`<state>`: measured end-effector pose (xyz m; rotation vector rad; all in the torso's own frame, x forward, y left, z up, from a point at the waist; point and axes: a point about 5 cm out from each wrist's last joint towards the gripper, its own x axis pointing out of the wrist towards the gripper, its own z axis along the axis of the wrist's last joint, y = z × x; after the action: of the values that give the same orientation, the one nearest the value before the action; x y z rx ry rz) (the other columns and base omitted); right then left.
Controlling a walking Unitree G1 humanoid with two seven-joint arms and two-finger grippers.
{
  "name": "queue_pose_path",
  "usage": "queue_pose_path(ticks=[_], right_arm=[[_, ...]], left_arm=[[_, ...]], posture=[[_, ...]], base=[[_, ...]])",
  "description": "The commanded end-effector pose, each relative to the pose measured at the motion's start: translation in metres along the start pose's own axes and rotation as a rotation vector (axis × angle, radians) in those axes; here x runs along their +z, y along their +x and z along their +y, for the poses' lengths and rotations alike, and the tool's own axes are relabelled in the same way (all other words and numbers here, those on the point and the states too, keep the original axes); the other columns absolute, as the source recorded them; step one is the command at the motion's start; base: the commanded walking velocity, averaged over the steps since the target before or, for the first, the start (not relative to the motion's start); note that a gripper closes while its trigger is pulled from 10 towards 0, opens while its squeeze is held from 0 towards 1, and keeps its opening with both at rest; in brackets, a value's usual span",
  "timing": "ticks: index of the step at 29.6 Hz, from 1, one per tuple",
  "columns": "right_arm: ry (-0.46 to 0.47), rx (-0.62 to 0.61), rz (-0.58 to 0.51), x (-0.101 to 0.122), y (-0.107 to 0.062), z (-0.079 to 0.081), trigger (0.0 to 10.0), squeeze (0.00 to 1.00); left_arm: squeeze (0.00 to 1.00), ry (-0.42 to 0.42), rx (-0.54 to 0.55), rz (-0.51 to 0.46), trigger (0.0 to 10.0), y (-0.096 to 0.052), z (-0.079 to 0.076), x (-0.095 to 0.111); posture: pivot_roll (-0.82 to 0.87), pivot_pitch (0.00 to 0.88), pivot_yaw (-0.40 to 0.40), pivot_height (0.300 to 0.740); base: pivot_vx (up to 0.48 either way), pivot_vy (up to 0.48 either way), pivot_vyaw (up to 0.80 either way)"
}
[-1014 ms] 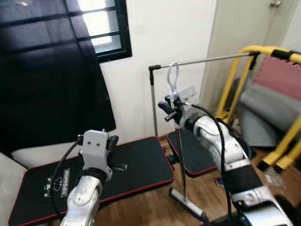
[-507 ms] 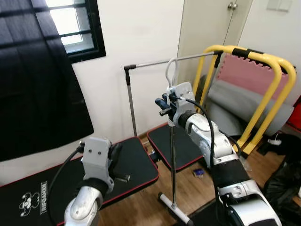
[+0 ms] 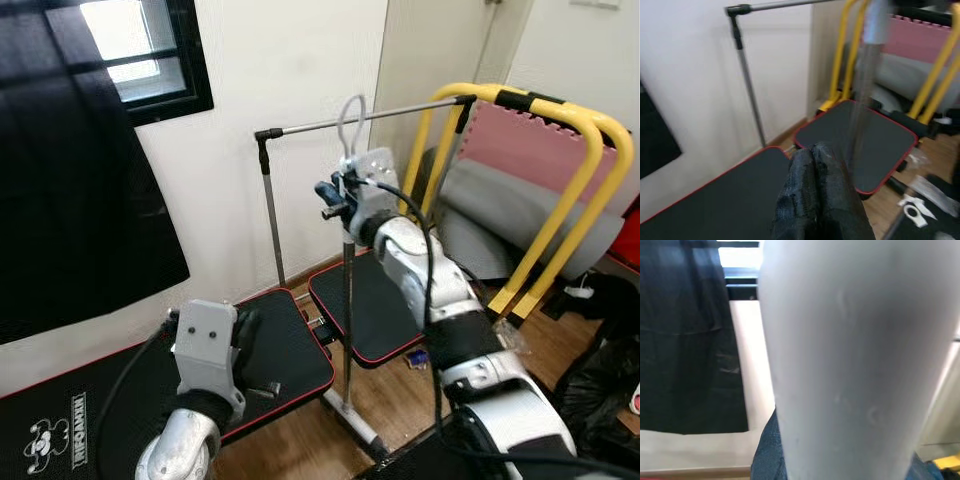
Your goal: Sweep floor
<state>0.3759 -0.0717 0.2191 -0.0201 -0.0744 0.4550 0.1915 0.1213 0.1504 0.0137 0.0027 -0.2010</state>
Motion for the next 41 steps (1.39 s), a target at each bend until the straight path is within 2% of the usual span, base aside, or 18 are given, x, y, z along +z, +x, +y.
queue_pose_path(ticks=[1,4,5,8,20,23,34,38,41], right_arm=[[-0.011,0.004,-0.048,0.010,0.003,0.002,10.0,0.00],[-0.007,-0.012,-0.065,0.011,0.008,0.004,10.0,0.00],[-0.005,-0.036,-0.100,0.013,0.016,0.005,10.0,0.00],[-0.024,-0.069,-0.121,0.016,0.023,0.006,10.0,0.00],[-0.066,-0.119,-0.129,0.014,0.033,0.010,10.0,0.00],[-0.080,-0.165,-0.174,0.023,0.036,0.007,10.0,0.00],[-0.215,-0.252,-0.239,0.042,0.040,0.002,10.0,0.00],[-0.205,-0.276,-0.255,0.046,0.040,-0.002,10.0,0.00],[-0.164,-0.278,-0.260,0.049,0.041,-0.003,10.0,0.00]], left_arm=[[0.00,0.011,0.025,0.023,10.0,-0.002,0.001,-0.002],[0.00,0.017,0.017,0.003,10.0,-0.006,-0.002,0.003],[0.00,0.032,0.002,-0.003,10.0,-0.010,-0.006,0.006],[0.00,0.036,-0.002,0.003,10.0,-0.014,-0.008,0.009],[0.00,0.053,-0.011,0.016,10.0,-0.027,-0.014,0.016],[0.00,0.052,-0.010,0.021,10.0,-0.033,-0.015,0.019],[0.00,0.046,-0.013,0.035,10.0,-0.045,-0.019,0.026],[0.00,0.043,-0.014,0.041,10.0,-0.048,-0.021,0.027],[0.00,0.038,-0.018,0.045,10.0,-0.050,-0.022,0.029]], posture=[[-0.05,0.135,-0.042,0.740],[-0.04,0.155,-0.040,0.740],[-0.03,0.163,-0.039,0.740],[-0.01,0.186,-0.040,0.740],[0.03,0.236,-0.047,0.740],[0.04,0.263,-0.046,0.740],[0.07,0.316,-0.036,0.740],[0.07,0.322,-0.036,0.740],[0.08,0.339,-0.038,0.740]], base=[[0.000,0.000,0.00],[0.000,0.000,0.00],[0.000,0.000,0.00],[0.000,0.000,0.00],[0.000,0.000,0.00],[0.000,0.000,0.00],[0.000,0.000,0.00],[0.000,0.000,0.00],[0.000,0.000,0.00]])
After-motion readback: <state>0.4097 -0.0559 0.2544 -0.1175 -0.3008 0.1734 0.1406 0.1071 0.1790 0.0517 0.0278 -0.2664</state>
